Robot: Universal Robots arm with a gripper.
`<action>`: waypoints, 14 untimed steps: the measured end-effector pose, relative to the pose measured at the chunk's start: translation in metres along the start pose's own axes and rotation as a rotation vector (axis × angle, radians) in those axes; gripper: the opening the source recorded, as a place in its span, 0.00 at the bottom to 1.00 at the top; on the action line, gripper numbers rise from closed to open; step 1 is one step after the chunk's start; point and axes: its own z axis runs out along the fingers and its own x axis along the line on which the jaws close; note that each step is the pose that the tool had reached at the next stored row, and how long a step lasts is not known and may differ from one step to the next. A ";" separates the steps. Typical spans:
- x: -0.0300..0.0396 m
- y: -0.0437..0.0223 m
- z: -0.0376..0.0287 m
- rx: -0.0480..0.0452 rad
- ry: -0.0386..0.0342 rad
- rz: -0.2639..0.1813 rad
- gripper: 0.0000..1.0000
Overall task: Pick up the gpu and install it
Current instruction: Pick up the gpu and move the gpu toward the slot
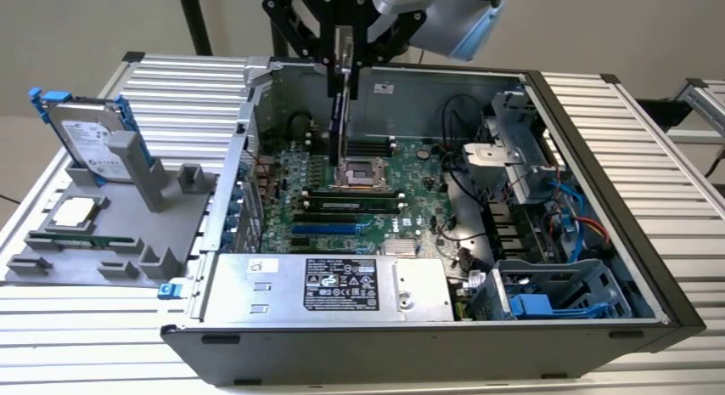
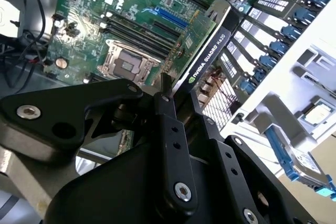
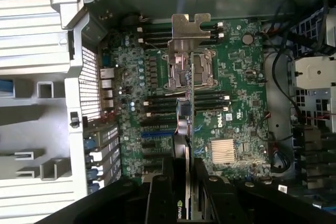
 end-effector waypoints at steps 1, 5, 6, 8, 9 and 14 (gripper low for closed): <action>-0.0011 0.0001 0.0000 0.0000 0.0000 0.000 0.00; -0.0056 0.0005 0.0001 0.0000 0.0000 0.000 0.00; -0.0066 0.0006 0.0002 0.0000 0.0000 0.000 0.00; -0.0087 0.0008 0.0002 0.0000 0.0000 0.000 0.00; -0.0097 0.0009 0.0003 -0.0001 0.0000 0.000 0.00; -0.0149 0.0014 0.0004 0.0000 0.0000 0.000 0.00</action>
